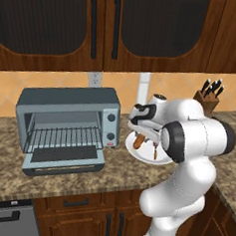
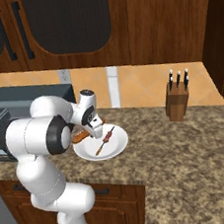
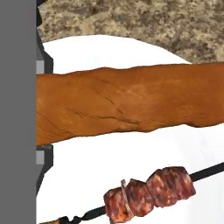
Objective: Pick up the kebab skewer and baguette bread, and place them inside the toaster oven. Close the toaster oven door and start by setting the timer.
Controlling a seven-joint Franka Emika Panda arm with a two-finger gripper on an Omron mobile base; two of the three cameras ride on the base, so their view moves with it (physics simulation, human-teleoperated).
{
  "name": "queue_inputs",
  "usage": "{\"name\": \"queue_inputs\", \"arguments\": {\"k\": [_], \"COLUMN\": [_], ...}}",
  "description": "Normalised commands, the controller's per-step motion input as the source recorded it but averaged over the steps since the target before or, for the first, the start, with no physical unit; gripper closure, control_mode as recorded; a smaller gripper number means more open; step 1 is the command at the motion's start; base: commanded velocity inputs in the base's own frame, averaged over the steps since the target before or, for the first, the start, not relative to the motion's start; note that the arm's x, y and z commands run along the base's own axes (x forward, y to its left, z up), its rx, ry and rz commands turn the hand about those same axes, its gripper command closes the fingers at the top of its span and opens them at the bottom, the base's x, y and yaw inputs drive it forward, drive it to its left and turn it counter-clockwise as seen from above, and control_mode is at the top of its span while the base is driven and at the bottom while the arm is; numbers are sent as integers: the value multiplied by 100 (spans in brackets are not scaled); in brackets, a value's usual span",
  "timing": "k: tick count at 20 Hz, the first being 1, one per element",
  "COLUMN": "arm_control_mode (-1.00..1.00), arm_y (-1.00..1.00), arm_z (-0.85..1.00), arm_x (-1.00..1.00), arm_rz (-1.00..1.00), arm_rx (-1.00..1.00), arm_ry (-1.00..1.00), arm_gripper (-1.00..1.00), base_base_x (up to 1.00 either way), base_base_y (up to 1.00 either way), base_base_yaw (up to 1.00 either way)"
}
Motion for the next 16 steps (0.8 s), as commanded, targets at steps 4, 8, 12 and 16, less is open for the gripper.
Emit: {"name": "queue_inputs", "arguments": {"k": [4, 8, 12, 16], "arm_control_mode": [-100, -100, -100, -100], "arm_y": [-14, -1, 0, 18], "arm_z": [77, 49, 50, 59], "arm_x": [-53, -82, -88, -63], "arm_rz": [-15, -22, -25, -27], "arm_rx": [7, 7, 9, 8], "arm_ry": [0, 0, 0, 0], "arm_gripper": [100, 100, 100, 100], "base_base_x": [0, 0, 0, 0], "base_base_y": [0, 0, 0, 0], "base_base_yaw": [0, 0, 0, 0]}}
